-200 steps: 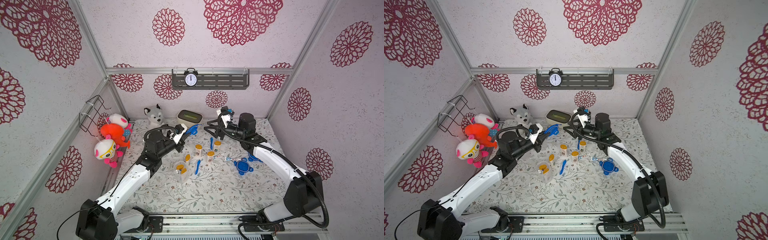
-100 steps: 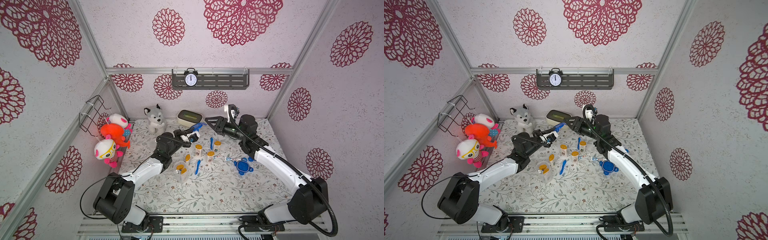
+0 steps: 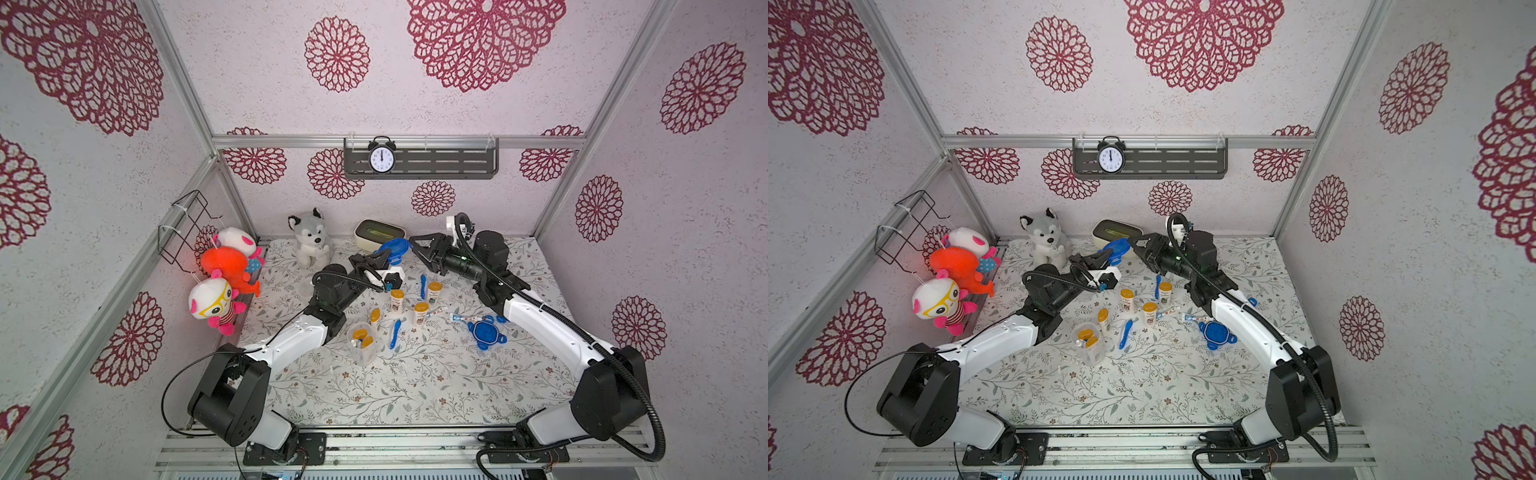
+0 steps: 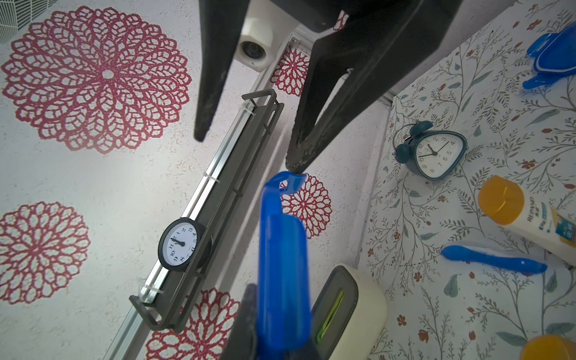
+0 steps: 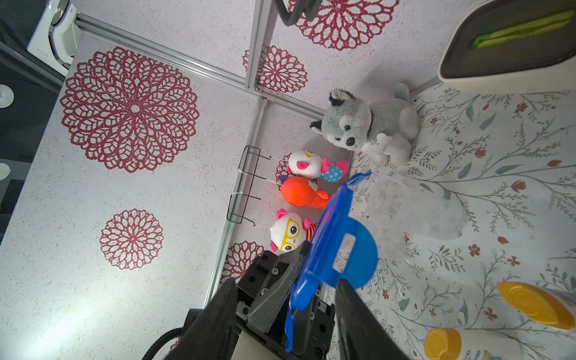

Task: Pack away toiletry kits
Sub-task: Pick up the lid from the center of the board.

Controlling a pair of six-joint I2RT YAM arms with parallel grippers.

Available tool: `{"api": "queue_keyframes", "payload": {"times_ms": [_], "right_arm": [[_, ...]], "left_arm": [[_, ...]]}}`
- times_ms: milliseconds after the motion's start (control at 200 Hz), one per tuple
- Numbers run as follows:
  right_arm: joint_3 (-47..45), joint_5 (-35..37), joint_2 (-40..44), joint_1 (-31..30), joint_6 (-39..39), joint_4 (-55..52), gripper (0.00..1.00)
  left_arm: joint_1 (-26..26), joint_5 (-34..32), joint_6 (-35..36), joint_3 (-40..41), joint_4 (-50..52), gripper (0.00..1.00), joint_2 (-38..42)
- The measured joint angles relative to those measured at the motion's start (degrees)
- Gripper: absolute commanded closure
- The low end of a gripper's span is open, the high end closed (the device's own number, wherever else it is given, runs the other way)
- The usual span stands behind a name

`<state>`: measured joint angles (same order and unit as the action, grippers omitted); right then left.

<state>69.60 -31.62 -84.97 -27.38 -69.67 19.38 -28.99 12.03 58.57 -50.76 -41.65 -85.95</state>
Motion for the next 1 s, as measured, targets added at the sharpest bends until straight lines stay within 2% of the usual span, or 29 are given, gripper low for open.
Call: {"api": "queue_keyframes", "payload": {"times_ms": [275, 655, 1001], "right_arm": [[-4.6, 1.0, 0.5, 0.0, -0.5, 0.1, 0.42], [-4.9, 1.2, 0.7, 0.0, -1.0, 3.7, 0.40], [-3.3, 1.0, 0.5, 0.0, -1.6, 4.6, 0.60]], "left_arm": [[-0.3, -3.0, 1.9, -0.4, -3.3, 1.00, -1.6], [-0.3, -0.1, 4.4, -0.4, -3.0, 1.00, -1.6], [-0.2, 3.9, 5.1, 0.2, -0.3, 1.00, 0.1]]}}
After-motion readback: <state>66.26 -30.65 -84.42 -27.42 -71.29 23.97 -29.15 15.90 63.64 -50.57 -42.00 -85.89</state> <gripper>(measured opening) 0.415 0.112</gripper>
